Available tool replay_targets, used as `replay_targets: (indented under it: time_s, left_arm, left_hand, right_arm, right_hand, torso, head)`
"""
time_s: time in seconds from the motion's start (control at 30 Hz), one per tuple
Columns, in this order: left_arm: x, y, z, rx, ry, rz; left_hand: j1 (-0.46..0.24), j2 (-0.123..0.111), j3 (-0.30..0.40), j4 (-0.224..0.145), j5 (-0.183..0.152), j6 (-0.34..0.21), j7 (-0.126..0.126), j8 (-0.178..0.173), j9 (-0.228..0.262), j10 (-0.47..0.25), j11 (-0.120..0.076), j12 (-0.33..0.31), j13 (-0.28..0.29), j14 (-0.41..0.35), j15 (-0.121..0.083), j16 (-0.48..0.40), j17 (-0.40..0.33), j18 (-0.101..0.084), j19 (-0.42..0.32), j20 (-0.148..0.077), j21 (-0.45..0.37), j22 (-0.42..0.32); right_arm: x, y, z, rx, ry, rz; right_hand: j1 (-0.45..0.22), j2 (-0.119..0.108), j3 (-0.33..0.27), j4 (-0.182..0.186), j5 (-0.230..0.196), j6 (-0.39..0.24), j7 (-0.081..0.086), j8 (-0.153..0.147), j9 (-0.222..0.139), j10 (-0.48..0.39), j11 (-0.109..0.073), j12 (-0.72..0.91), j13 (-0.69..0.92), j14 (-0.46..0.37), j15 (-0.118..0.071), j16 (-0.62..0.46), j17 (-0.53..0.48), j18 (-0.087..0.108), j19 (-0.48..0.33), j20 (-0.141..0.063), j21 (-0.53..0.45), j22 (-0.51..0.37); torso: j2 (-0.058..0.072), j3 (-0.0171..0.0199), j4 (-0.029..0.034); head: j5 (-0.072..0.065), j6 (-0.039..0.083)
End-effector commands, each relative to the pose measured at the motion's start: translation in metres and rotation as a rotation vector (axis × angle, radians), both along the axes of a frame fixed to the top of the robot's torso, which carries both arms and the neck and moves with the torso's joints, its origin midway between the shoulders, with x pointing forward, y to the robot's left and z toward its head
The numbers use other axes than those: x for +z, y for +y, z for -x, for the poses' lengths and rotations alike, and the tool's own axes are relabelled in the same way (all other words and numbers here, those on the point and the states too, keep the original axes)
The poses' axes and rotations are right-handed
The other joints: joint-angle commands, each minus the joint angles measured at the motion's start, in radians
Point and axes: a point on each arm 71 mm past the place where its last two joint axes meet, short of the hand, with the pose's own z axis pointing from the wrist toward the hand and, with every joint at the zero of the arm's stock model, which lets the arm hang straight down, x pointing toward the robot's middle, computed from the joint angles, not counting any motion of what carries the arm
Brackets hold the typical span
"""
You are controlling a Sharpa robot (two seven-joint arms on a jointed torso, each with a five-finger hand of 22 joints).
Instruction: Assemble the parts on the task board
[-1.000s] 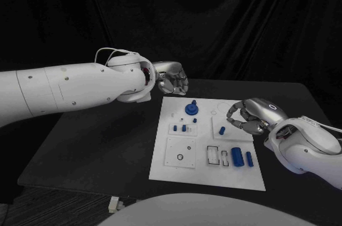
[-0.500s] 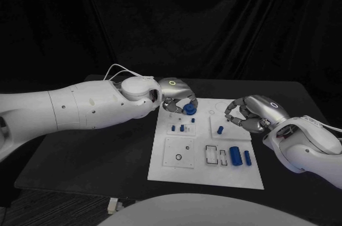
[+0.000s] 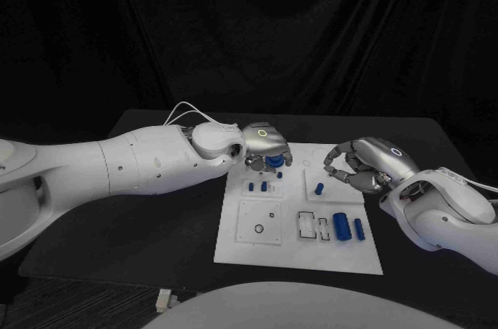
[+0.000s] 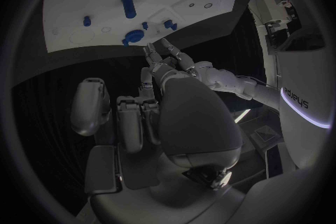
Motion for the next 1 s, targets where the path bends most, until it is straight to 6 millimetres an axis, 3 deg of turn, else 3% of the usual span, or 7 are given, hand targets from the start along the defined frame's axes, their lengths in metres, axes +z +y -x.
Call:
replay_targets:
  time_s: [0.03, 0.4, 1.0]
  left_arm:
    - [-0.003, -0.005, 0.0, -0.029, -0.025, -0.004]
    - [-0.017, -0.017, -0.009, 0.011, 0.002, -0.051]
    - [-0.031, -0.025, -0.012, 0.046, 0.046, -0.108]
  left_hand:
    - [0.003, 0.012, 0.004, -0.013, 0.015, 0.013, 0.0, 0.008, -0.008, 0.014, 0.0, 0.007, -0.007, -0.012, -0.003, -0.002, -0.012, -0.003, -0.003, -0.004, -0.011, 0.176]
    - [-0.001, 0.014, 0.022, -0.033, 0.035, 0.041, 0.008, 0.019, -0.019, 0.05, 0.009, 0.027, -0.011, -0.032, 0.002, -0.01, -0.044, 0.0, -0.012, -0.003, -0.028, 0.172]
    - [-0.03, 0.01, 0.021, -0.033, 0.016, 0.036, 0.006, 0.016, -0.027, 0.062, 0.016, 0.037, -0.009, -0.046, 0.007, -0.016, -0.068, 0.002, -0.019, -0.002, -0.042, 0.169]
  right_arm:
    - [0.001, 0.001, 0.0, 0.005, -0.013, -0.001]
    - [0.0, 0.001, 0.0, 0.006, -0.006, 0.003]
    - [0.0, 0.001, -0.001, 0.004, 0.001, 0.009]
  right_hand:
    - [0.003, -0.002, -0.007, 0.001, 0.002, 0.007, 0.002, 0.004, 0.002, 0.102, -0.005, 0.001, 0.26, 0.104, -0.004, 0.003, 0.263, 0.003, 0.007, -0.002, 0.005, 0.167]
    - [0.003, -0.002, -0.007, 0.001, 0.001, 0.007, 0.002, 0.004, 0.001, 0.1, -0.006, -0.001, 0.258, 0.104, -0.005, 0.003, 0.263, 0.003, 0.006, -0.002, 0.003, 0.166]
    - [0.003, -0.002, -0.007, 0.001, 0.001, 0.007, 0.001, 0.004, 0.001, 0.099, -0.006, -0.003, 0.255, 0.104, -0.005, 0.003, 0.263, 0.004, 0.005, -0.003, -0.001, 0.165]
  torso:
    - [0.0, 0.0003, -0.0002]
    - [0.0, 0.0004, 0.0003]
    - [-0.001, 0.0003, -0.0005]
  head:
    - [0.0, 0.0]
    - [0.004, 0.0]
    - [0.004, 0.0]
